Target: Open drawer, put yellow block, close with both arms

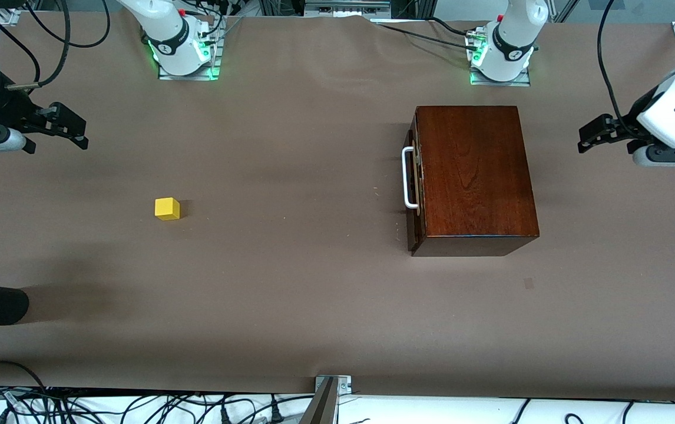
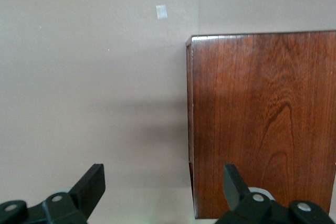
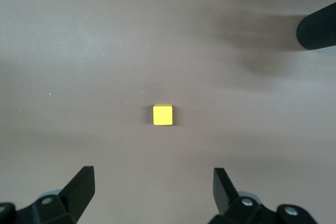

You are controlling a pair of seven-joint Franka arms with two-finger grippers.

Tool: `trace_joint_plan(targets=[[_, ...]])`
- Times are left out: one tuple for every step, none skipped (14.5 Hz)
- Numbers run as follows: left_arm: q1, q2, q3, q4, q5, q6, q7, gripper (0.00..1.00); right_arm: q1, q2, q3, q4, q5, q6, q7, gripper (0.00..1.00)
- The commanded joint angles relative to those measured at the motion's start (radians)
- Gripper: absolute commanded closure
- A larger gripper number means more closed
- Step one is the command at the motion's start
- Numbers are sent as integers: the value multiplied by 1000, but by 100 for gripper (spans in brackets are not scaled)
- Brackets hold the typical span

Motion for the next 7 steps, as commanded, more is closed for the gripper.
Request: trace_joint_plan(targets=[[-10,49,-27,36,7,-77,14,0,-5,3,0,22,21,-24,4,0],[-12,52,-50,36,4,-77,13,0,-5,3,0,22,21,-24,4,0],[-21,60,-98,36,2,-79,5,0,-5,3,0,22,21,-24,4,0],[-28,69,-149,36,-5,-79,1,0,-5,3,-1,22,21,-24,4,0],[-38,81,-206,39,-10,-74,-5,0,-7,3,-1,22,21,-24,3,0],[-41,115,-256,74,-10,-71,-15,0,-7,3,-1,22,21,-23,4,0],[-47,171,-303,128,-10,-73,-31,0,-7,3,0,22,21,-23,4,0]])
